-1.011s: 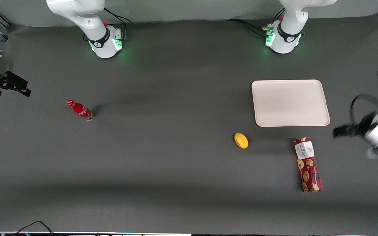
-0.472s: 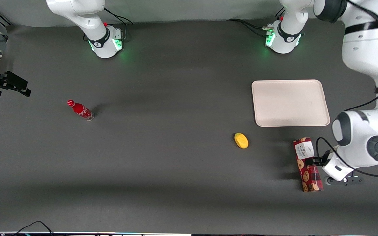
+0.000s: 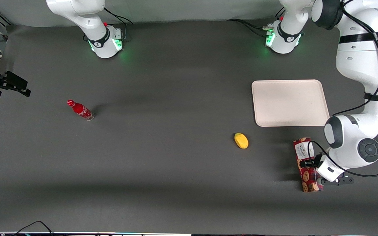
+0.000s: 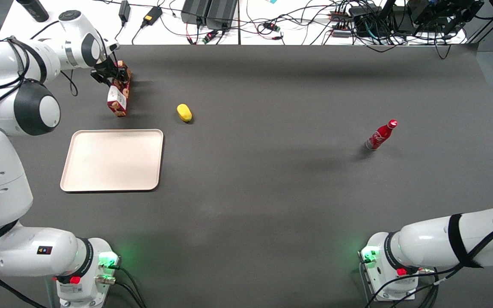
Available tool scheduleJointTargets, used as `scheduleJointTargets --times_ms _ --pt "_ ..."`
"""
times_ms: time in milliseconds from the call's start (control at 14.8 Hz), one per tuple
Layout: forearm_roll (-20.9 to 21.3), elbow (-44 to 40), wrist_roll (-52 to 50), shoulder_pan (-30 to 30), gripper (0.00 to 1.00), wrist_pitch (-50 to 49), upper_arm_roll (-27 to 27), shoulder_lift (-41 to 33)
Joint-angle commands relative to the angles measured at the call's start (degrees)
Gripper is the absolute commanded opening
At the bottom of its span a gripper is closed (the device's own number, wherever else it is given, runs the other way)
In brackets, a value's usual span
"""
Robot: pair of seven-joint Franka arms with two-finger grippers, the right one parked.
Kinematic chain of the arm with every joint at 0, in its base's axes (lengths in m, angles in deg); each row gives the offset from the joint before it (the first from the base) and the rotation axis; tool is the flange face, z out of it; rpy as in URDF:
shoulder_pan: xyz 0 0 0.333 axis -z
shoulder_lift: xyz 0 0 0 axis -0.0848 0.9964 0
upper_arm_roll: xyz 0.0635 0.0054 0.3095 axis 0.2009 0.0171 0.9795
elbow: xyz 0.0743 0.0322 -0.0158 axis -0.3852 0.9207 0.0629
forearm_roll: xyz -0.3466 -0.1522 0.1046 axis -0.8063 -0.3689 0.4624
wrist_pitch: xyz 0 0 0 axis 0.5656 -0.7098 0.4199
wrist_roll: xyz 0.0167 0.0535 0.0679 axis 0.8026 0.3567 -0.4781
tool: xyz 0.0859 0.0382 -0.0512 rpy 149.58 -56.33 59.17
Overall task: Place red cookie box on tray
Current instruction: 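Close the left gripper on the end of the cookie box, then lift the cookie box upright and carry it over the white tray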
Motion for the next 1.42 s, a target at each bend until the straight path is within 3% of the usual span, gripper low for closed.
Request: scheduleJointTargets --times_ms 0,270,674,944,1079,1348 --pt "-0.7 0.6 0.1 0.3 0.00 -0.4 0.3 -0.7" --pt "-0.9 0.1 -1.2 0.4 0.00 -5.6 0.4 -3.7" --pt "1.0 -2.7 -1.5 -0.6 0.00 -30.2 1.3 -16.0" --pt "6.4 -1.0 -1.0 -1.5 0.00 -41.7 1.5 -24.8" --pt "6.8 5.0 -0.9 -2.3 0.00 -41.4 1.7 -30.3" --pt "9.7 25.1 0.3 -2.6 0.00 -31.9 2.9 -41.9"
